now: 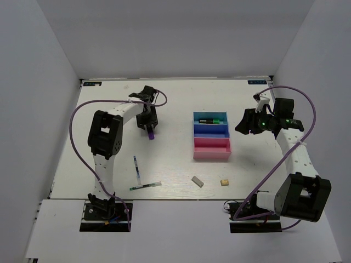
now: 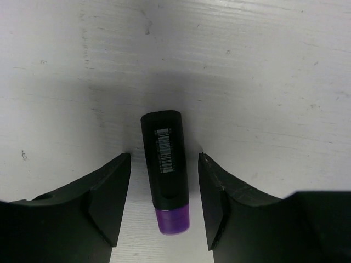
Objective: Sort the stationery into containers
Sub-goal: Pick up the pen from the center of the board, then place the pen in the storage box, then pick up the stationery from the drawer, then place the stationery in the storage box, then pick up the stationery from the center of the board.
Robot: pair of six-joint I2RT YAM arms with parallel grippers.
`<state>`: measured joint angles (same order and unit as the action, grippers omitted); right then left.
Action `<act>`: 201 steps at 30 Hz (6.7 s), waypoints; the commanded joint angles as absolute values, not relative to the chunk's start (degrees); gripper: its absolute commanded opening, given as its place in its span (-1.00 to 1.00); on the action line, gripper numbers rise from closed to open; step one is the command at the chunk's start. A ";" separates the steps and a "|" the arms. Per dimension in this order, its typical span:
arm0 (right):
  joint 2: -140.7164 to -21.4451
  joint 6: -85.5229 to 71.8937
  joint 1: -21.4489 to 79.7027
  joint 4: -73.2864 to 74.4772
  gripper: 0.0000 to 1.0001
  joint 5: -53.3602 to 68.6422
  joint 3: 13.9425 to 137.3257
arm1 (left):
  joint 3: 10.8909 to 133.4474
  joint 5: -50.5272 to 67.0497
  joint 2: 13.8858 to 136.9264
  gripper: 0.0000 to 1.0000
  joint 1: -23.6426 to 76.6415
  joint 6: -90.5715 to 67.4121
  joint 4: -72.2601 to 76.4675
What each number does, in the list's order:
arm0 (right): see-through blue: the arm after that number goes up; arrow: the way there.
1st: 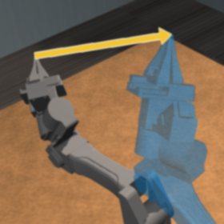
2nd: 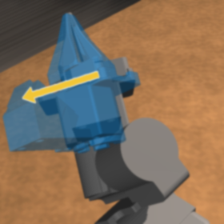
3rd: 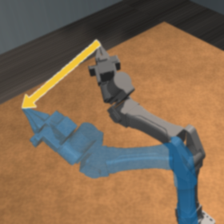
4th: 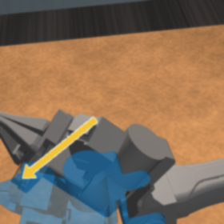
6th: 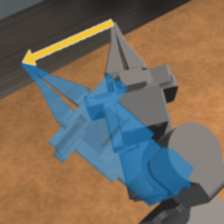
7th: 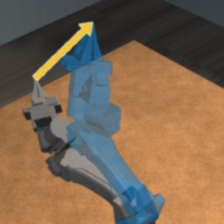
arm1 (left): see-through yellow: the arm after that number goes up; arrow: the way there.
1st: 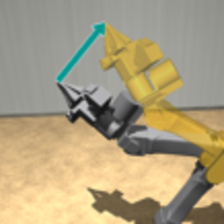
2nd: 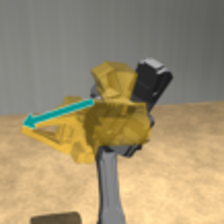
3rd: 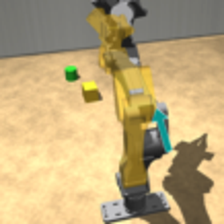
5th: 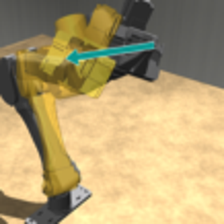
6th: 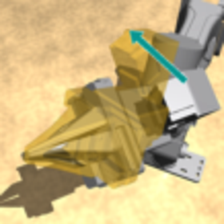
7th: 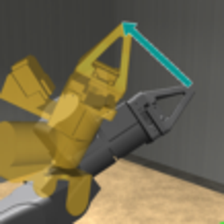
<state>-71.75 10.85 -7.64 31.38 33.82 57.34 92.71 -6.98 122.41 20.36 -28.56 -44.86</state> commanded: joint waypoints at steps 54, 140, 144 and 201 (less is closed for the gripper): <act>-70.84 12.92 -8.35 30.59 0.30 39.64 58.36 | 110.48 10.10 124.18 -1.00 43.86 12.49 -13.90; -59.59 52.78 17.31 47.65 -1.00 46.52 50.18 | 35.60 14.39 50.01 0.69 11.42 -24.71 -35.34; -61.08 40.97 17.40 34.21 -1.00 30.83 51.77 | 35.51 18.01 50.62 0.52 12.30 -23.56 -34.72; -72.94 22.69 47.63 23.92 -0.18 19.27 39.03 | 39.20 12.92 61.08 0.12 12.39 -22.06 -42.28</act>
